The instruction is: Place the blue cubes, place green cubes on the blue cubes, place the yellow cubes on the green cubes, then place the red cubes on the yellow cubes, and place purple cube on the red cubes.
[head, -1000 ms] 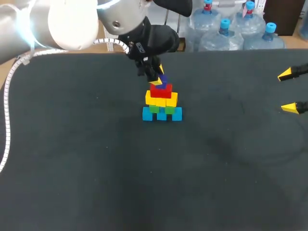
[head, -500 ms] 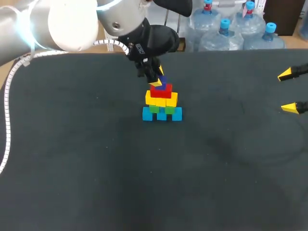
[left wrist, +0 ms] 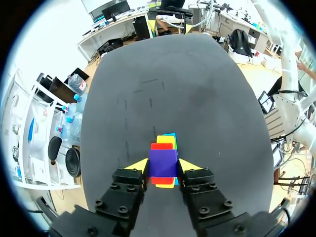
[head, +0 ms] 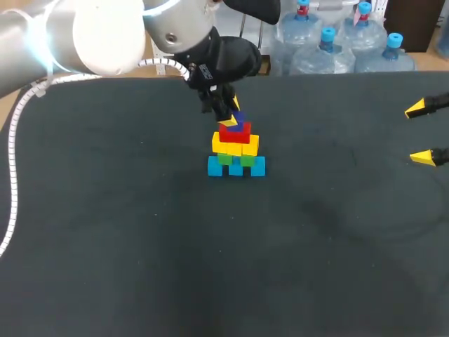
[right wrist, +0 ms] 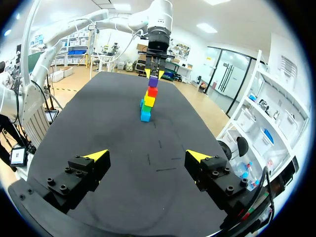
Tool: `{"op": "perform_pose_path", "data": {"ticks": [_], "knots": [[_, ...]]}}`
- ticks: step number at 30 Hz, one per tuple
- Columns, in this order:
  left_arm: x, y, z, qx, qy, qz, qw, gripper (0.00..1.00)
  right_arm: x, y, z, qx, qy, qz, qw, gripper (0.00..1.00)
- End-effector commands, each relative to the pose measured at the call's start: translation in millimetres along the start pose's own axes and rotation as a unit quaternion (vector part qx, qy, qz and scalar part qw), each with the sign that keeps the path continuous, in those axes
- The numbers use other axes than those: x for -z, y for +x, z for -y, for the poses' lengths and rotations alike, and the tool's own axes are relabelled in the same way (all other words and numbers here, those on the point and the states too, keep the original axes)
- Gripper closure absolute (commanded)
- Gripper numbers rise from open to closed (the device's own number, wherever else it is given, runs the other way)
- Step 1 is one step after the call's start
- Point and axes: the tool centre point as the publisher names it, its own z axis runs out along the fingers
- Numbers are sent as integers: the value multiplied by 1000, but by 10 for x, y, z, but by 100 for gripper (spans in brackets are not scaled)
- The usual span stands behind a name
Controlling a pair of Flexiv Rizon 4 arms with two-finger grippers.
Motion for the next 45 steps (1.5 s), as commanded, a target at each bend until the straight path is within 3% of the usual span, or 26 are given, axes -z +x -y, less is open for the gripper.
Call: {"op": "perform_pose_path", "data": {"ticks": [1,11,25,45], "knots": [[-6,3,-35,-1,3,-1,1000,89,-11,4,4,1,0,1,1000,0],[-4,18,-44,-3,4,-2,1000,75,-11,4,4,1,0,1,1000,0],[-14,8,-61,-5,6,-1,1000,73,-11,4,4,1,0,1,1000,0],[-27,21,-65,-3,9,-1,1000,56,-11,4,4,1,0,1,1000,0]]}}
